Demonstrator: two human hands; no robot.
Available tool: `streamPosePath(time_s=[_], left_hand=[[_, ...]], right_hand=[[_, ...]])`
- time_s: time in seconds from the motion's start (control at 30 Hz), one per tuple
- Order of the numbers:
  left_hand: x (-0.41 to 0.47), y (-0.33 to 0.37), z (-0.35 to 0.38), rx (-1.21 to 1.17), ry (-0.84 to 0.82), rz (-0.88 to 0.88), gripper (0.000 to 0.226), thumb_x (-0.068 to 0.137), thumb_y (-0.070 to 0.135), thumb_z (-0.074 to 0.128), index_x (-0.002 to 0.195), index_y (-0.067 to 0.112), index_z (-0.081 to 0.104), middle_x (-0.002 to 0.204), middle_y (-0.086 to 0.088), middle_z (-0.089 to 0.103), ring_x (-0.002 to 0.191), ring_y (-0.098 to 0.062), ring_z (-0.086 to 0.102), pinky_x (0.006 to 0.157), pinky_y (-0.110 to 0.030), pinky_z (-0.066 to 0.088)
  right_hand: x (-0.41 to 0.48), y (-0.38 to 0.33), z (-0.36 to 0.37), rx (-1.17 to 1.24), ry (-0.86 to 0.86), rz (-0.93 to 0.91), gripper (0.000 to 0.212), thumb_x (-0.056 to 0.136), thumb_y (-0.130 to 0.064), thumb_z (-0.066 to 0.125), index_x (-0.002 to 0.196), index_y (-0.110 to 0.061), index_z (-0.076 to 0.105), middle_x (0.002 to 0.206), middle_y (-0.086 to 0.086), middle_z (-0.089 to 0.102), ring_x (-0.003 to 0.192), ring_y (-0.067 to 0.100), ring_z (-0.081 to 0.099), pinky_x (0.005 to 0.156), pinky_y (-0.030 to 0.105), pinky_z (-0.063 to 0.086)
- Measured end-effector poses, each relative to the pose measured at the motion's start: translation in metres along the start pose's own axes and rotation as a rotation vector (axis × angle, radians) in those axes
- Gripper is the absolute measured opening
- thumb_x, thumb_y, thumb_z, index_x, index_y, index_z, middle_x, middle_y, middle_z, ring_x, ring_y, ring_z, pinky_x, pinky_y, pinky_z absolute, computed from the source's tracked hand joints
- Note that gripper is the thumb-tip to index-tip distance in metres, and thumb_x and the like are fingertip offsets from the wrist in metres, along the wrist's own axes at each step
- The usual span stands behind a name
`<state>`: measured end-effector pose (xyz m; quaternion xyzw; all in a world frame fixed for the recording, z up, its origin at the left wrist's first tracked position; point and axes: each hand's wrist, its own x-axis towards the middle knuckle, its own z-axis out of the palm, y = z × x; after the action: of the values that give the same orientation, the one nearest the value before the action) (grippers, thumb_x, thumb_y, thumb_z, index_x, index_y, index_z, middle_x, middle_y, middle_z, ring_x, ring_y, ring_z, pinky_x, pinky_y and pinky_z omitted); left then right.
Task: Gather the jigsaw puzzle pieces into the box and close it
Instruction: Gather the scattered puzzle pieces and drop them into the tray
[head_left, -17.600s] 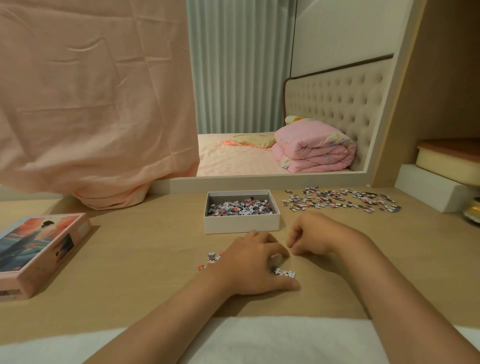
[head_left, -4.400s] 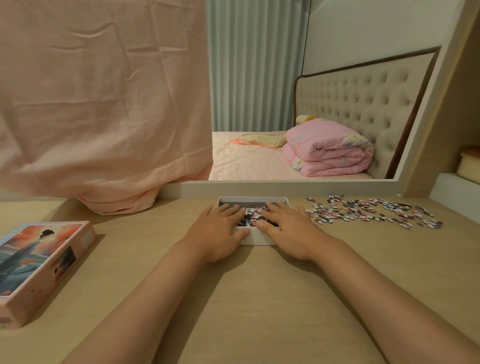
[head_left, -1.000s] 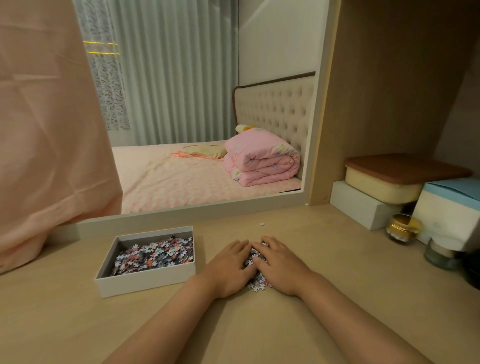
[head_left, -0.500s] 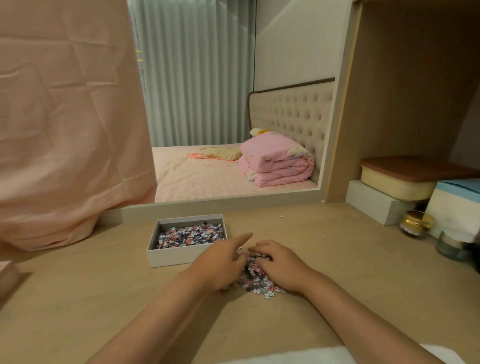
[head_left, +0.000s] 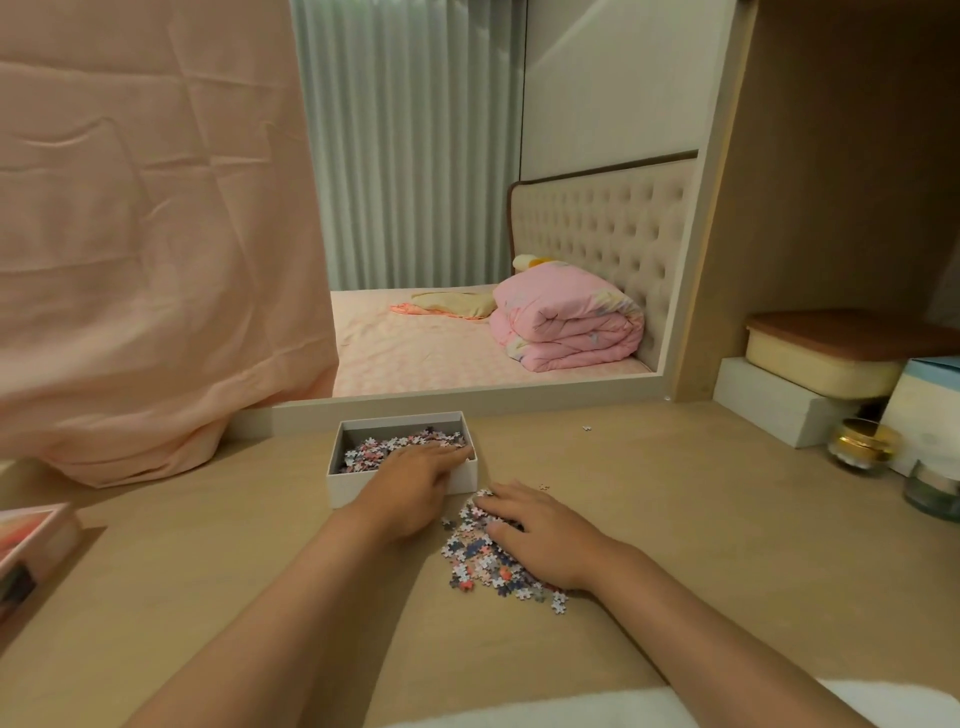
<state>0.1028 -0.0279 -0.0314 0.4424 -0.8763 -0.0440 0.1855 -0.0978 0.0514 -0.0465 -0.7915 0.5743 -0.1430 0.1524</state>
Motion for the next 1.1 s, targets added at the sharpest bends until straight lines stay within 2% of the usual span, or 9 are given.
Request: streamPosePath(time_s=[0.17,0.27,0.33,0.4,0.53,0.67,0.87,0.97,1.1], left_hand=[[0.015,0.011,0.000,-0.149,0.003,0.000,0.048,0.099,0.010,0.039,0.144,0.022,0.048,0.154,0.002,0.037,0.145,-0.017,0.026,0.120,-0.032,0.017],[0.014,0.032,0.002,-0.160,0.188,0.088,0.041,0.096,0.017,0.044,0.133,0.025,0.058,0.146,0.006,0.045,0.137,-0.012,0.034,0.114,-0.032,0.027],[0.015,0.047,0.005,-0.205,0.174,0.139,0.036,0.095,0.022,0.045,0.128,0.027,0.060,0.139,0.009,0.050,0.129,-0.008,0.042,0.109,-0.030,0.035],[0.021,0.061,0.014,-0.205,0.063,0.168,0.037,0.095,0.028,0.043,0.129,0.027,0.058,0.136,0.009,0.052,0.124,-0.008,0.047,0.107,-0.032,0.040],[0.038,0.074,0.029,-0.084,-0.189,0.176,0.045,0.099,0.044,0.040,0.136,0.024,0.055,0.143,0.006,0.050,0.127,-0.013,0.048,0.110,-0.035,0.038],[0.044,0.069,0.031,-0.118,-0.151,0.194,0.034,0.094,0.030,0.050,0.118,0.019,0.070,0.122,0.005,0.062,0.112,-0.009,0.053,0.102,-0.032,0.044],[0.041,0.060,0.026,-0.129,-0.086,0.153,0.028,0.093,0.031,0.051,0.103,0.020,0.075,0.104,0.008,0.064,0.093,-0.007,0.058,0.089,-0.031,0.051],[0.036,0.063,0.027,-0.119,-0.070,0.135,0.030,0.093,0.041,0.051,0.105,0.023,0.072,0.104,0.009,0.061,0.095,-0.007,0.055,0.089,-0.032,0.051],[0.026,0.069,0.028,-0.077,-0.100,0.141,0.042,0.088,0.058,0.053,0.112,0.026,0.066,0.109,0.010,0.055,0.103,-0.007,0.048,0.093,-0.030,0.045]], right_hand=[[0.005,-0.004,-0.003,0.171,0.064,-0.046,0.038,0.103,-0.031,0.044,0.139,-0.028,0.056,0.151,-0.008,0.046,0.138,0.007,0.038,0.111,0.023,0.026],[0.011,0.009,-0.017,0.300,0.183,0.026,0.035,0.103,-0.026,0.045,0.134,-0.027,0.061,0.139,-0.011,0.056,0.124,0.003,0.050,0.100,0.020,0.036],[0.018,0.027,-0.029,0.267,0.246,0.087,0.034,0.103,-0.027,0.045,0.133,-0.027,0.059,0.132,-0.013,0.058,0.117,0.003,0.053,0.093,0.018,0.040],[0.029,0.051,-0.041,0.125,0.259,0.152,0.037,0.104,-0.031,0.042,0.138,-0.025,0.054,0.140,-0.007,0.053,0.130,0.012,0.048,0.104,0.027,0.038],[0.048,0.090,-0.060,-0.125,0.108,0.336,0.056,0.104,-0.040,0.034,0.155,-0.017,0.029,0.165,0.007,0.016,0.152,0.022,0.012,0.122,0.033,0.010],[0.063,0.113,-0.066,-0.150,0.021,0.422,0.065,0.103,-0.046,0.031,0.156,-0.011,0.021,0.166,0.011,0.007,0.153,0.026,0.004,0.123,0.039,0.010],[0.065,0.118,-0.060,-0.190,0.053,0.350,0.054,0.105,-0.038,0.032,0.148,-0.008,0.038,0.160,0.010,0.029,0.148,0.024,0.024,0.119,0.037,0.022],[0.054,0.111,-0.052,-0.144,0.165,0.258,0.043,0.103,-0.034,0.039,0.134,-0.011,0.057,0.145,0.005,0.050,0.132,0.022,0.045,0.112,0.032,0.033],[0.027,0.087,-0.042,-0.072,0.229,0.126,0.033,0.101,-0.029,0.045,0.122,-0.018,0.068,0.128,-0.005,0.061,0.118,0.014,0.054,0.106,0.031,0.040]])
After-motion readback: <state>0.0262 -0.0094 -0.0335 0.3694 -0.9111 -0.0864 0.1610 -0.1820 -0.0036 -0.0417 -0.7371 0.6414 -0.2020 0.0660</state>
